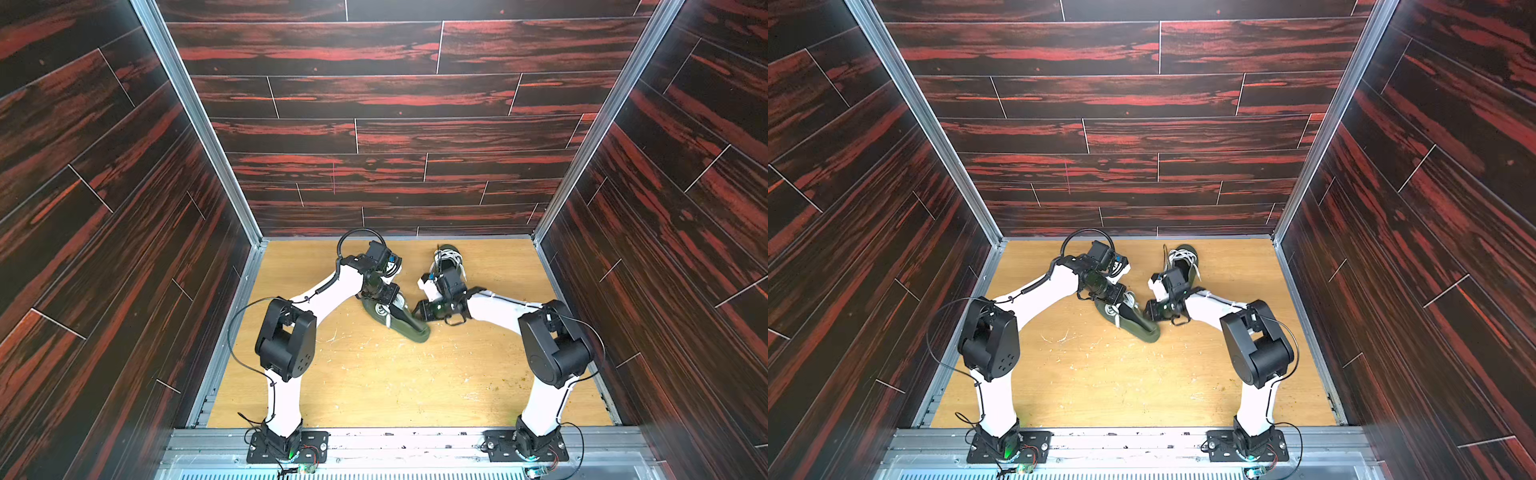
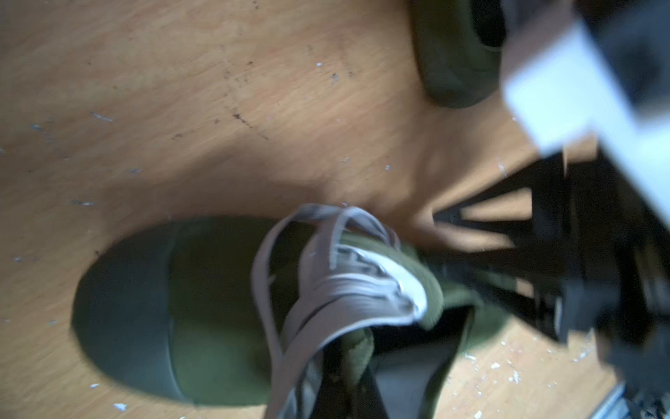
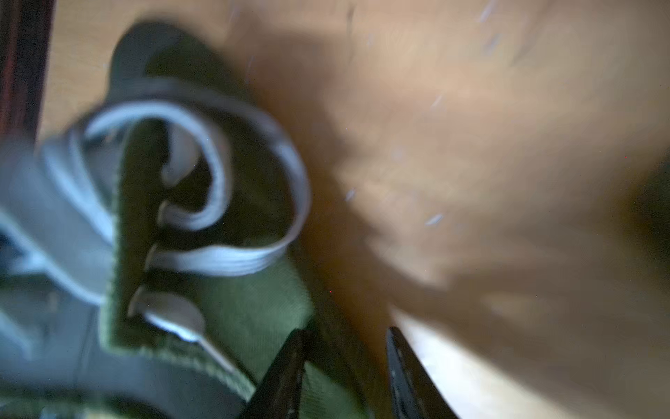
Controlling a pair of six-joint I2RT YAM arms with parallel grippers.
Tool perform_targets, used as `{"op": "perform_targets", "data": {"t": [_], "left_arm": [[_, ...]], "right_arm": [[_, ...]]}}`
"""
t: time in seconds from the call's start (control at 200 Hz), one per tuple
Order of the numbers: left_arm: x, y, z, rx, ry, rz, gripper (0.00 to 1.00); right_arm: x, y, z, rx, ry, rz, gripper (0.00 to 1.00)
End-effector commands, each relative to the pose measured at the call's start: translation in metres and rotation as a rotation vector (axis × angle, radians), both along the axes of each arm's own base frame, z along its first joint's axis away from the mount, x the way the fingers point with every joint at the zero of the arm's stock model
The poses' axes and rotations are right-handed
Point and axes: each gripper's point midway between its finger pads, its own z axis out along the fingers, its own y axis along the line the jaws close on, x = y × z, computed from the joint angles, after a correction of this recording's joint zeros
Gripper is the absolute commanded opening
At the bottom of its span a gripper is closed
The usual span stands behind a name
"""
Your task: Insert the insole into the shoe
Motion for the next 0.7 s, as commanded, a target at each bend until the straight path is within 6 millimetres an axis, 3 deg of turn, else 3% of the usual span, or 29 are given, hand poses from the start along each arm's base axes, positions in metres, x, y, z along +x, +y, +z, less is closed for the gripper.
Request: {"op": "perform_targets", "data": {"t": [0.0, 0.105, 0.17, 0.301, 0.396, 0.501, 0.696], "left_arm": [[0.015, -0.005, 0.019, -0.007, -0.059, 0.007, 0.0], [0.012, -0.003, 0.016, 0.01, -0.045, -0.005, 0.0], [0.009, -0.002, 0.014, 0.014, -0.039, -0.007, 0.0], [0.005, 0.001, 0.012, 0.017, -0.035, -0.009, 0.0], [0.003, 0.0, 0.01, 0.017, -0.029, -0.013, 0.0], [0.003, -0.001, 0.011, 0.015, -0.031, -0.017, 0.0], [0.004, -0.002, 0.015, 0.015, -0.042, -0.024, 0.0]], "right_arm": [[-0.03, 0.016, 0.001, 0.08, 0.099, -0.013, 0.41], [-0.031, 0.008, -0.003, 0.058, 0.113, -0.077, 0.48], [-0.029, 0.005, 0.005, 0.051, 0.076, -0.084, 0.56], [-0.028, 0.011, 0.031, 0.092, 0.001, -0.06, 0.64], [-0.034, 0.021, 0.036, 0.06, -0.041, -0.044, 0.66], [-0.034, 0.027, 0.023, -0.046, -0.066, -0.057, 0.67], [-0.01, -0.012, -0.017, -0.33, -0.113, -0.205, 0.61]]}}
